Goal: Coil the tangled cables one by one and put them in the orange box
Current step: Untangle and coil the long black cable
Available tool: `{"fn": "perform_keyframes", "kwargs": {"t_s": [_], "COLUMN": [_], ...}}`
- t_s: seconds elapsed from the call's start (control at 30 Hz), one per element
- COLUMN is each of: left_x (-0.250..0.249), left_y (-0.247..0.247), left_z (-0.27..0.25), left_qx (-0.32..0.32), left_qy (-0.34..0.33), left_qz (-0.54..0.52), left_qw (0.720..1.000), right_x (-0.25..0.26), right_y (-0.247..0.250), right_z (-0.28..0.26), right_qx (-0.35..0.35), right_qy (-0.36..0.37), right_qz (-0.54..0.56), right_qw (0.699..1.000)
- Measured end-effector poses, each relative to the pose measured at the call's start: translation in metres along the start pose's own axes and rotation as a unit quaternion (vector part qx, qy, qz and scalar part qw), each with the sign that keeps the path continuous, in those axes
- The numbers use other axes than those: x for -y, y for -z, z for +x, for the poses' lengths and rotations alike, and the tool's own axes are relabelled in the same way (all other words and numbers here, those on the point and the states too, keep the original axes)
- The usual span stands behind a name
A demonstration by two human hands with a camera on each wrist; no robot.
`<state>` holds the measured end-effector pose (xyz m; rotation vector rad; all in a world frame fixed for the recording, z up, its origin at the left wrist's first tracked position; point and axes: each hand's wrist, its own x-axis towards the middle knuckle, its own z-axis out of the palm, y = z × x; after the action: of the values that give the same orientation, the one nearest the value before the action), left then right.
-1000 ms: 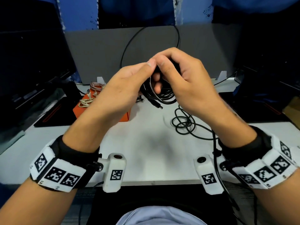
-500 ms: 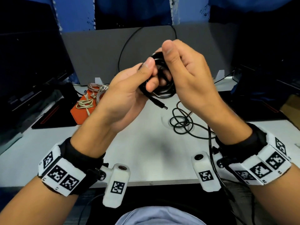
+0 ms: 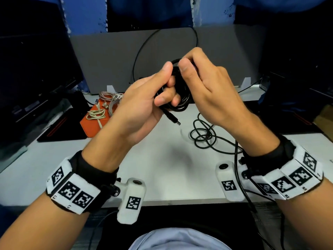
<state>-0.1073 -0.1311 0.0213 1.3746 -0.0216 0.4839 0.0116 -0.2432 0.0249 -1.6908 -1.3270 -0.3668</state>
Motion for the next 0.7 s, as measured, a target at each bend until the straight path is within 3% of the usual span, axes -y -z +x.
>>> {"fn": "perform_keyframes", "kwargs": {"t_s": [0.1, 0.2, 0.3, 0.4, 0.47, 0.5, 0.53, 0.6, 0.63, 0.7], "left_x": [-0.006, -0.022, -0.029, -0.022, -0.019, -0.016, -0.014, -0.007, -0.004, -0.006], "left_y": [0.005, 0.024, 0.039, 0.039, 0.029, 0.024, 0.02, 0.016, 0.016, 0.017], "left_z": [0.004, 0.008, 0.01, 0.01, 0.011, 0.01, 0.009, 0.007, 0.006, 0.006], "left_qx": [0.012, 0.007, -0.02, -0.071, -0.101, -0.132, -0.16, -0.157, -0.136, -0.103], "left_qy": [-0.001, -0.053, -0.103, -0.116, -0.136, -0.152, -0.17, -0.202, -0.213, -0.212], "left_qz": [-0.086, -0.209, -0.226, -0.203, -0.118, -0.012, 0.13, 0.368, 0.428, 0.462], "left_qw": [0.996, 0.976, 0.968, 0.97, 0.978, 0.979, 0.964, 0.894, 0.868, 0.855], "right_x": [-0.003, -0.009, -0.008, 0.004, 0.012, 0.014, 0.014, 0.012, 0.011, 0.011], "right_y": [-0.001, 0.001, -0.006, -0.018, -0.02, -0.02, -0.019, -0.016, -0.015, -0.009], "right_z": [0.002, 0.008, 0.006, -0.006, -0.015, -0.017, -0.018, -0.016, -0.015, -0.013], "right_qx": [0.019, 0.034, 0.087, 0.195, 0.288, 0.325, 0.351, 0.37, 0.373, 0.393], "right_qy": [-0.003, -0.071, -0.061, -0.048, -0.07, -0.081, -0.093, -0.113, -0.118, -0.111], "right_qz": [0.102, 0.188, 0.14, 0.073, 0.103, 0.124, 0.145, 0.171, 0.172, 0.145], "right_qw": [0.995, 0.979, 0.985, 0.977, 0.95, 0.934, 0.921, 0.906, 0.904, 0.901]}}
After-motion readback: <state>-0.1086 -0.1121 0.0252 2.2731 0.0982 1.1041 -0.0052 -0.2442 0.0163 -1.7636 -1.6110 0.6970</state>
